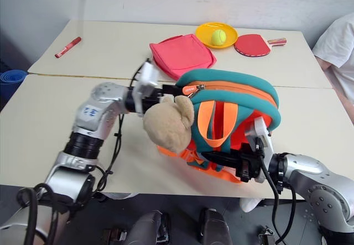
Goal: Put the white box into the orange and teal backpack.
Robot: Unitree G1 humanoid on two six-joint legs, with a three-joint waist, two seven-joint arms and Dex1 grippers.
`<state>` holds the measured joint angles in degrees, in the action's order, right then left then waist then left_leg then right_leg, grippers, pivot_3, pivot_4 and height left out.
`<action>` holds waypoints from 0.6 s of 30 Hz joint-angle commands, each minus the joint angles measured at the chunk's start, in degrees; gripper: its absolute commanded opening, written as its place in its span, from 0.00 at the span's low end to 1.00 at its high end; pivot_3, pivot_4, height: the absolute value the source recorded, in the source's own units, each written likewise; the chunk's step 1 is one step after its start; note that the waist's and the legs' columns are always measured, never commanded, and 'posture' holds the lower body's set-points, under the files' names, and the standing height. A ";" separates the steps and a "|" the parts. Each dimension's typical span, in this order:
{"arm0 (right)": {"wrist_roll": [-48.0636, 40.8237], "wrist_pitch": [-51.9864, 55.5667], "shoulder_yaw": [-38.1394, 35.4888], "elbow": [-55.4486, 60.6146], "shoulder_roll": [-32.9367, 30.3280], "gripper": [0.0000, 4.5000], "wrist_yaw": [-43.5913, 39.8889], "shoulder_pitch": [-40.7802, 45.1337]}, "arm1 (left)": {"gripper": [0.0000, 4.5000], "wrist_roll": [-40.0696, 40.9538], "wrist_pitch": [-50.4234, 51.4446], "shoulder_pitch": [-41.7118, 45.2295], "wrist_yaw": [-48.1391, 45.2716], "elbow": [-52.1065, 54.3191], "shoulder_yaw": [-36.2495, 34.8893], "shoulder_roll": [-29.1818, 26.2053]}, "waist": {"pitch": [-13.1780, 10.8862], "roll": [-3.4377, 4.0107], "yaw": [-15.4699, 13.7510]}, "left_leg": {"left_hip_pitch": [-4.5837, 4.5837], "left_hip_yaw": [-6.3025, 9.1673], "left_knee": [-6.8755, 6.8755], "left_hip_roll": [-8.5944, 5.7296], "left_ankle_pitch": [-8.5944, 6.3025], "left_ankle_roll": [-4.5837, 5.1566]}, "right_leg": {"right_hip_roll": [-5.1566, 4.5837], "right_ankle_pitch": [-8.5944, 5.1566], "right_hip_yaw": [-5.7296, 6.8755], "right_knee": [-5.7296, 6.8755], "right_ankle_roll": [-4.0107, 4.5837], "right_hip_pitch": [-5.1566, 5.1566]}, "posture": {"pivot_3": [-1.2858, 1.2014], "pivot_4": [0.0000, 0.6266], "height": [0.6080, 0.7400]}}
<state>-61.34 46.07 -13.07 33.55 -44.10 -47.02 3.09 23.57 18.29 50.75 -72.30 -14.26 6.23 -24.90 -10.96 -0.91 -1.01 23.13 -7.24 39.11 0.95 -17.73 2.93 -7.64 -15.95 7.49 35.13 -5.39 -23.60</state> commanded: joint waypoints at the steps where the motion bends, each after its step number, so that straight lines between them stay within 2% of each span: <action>1: -0.39 -1.67 -1.45 1.23 0.32 0.00 0.19 0.30 | 1.00 3.75 0.81 -1.36 -6.85 1.33 -3.88 -5.53 | 0.00 0.00 -0.02 | 0.00 0.00 0.00 -0.01 0.00 0.00 | 0.02 0.00 0.03 0.00 0.00 0.00 | 0.52 0.24 1.00; 5: 0.24 -1.86 -0.44 0.21 0.23 0.00 0.20 1.60 | 1.00 7.39 3.82 -4.27 -8.78 7.01 -6.45 -9.56 | 0.00 0.00 -0.35 | 0.02 0.03 0.00 -0.05 -0.01 0.03 | 0.04 0.00 0.03 0.10 0.00 0.04 | 0.52 0.24 1.00; 8: 0.86 -1.93 0.04 -1.04 -0.03 0.00 -0.37 2.66 | 1.00 13.25 11.56 -6.80 -4.37 16.68 -8.72 -9.86 | 0.00 0.00 -0.48 | 0.09 0.19 0.01 -0.11 0.01 0.10 | -0.04 0.01 0.05 0.05 -0.03 0.12 | 0.52 0.24 1.00; 10: 1.18 -1.88 0.25 -1.89 -0.10 0.00 -0.72 3.25 | 1.00 16.27 14.65 -7.50 -0.69 21.12 -9.92 -8.62 | 0.00 0.00 -0.49 | 0.11 0.30 0.01 -0.12 0.01 0.11 | -0.11 0.04 0.04 -0.05 -0.07 0.21 | 0.52 0.24 1.00; 16: 1.63 -1.29 1.31 -3.06 -0.64 0.00 -2.24 4.30 | 1.00 16.02 14.56 -8.17 6.39 25.98 -7.57 -3.72 | 0.00 0.00 -0.38 | 0.05 0.31 0.01 -0.11 0.06 0.06 | 0.08 0.04 0.07 0.03 -0.08 0.24 | 0.52 0.24 1.00; 18: 1.69 -1.13 1.39 -3.21 -0.59 0.00 -2.25 4.67 | 0.91 18.23 16.54 -8.28 7.20 26.52 -7.68 -2.55 | 0.00 0.00 -0.38 | 0.05 0.30 0.01 -0.11 0.08 0.07 | 0.11 0.04 0.07 0.06 -0.08 0.23 | 0.52 0.24 1.00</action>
<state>-59.25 45.11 -11.47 29.51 -44.13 -48.72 7.01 39.41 33.89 42.18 -66.04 10.27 -1.02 -27.44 -10.96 -0.91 -1.39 23.18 -6.94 39.13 0.83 -17.65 3.01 -7.52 -15.91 7.56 35.20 -5.47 -23.37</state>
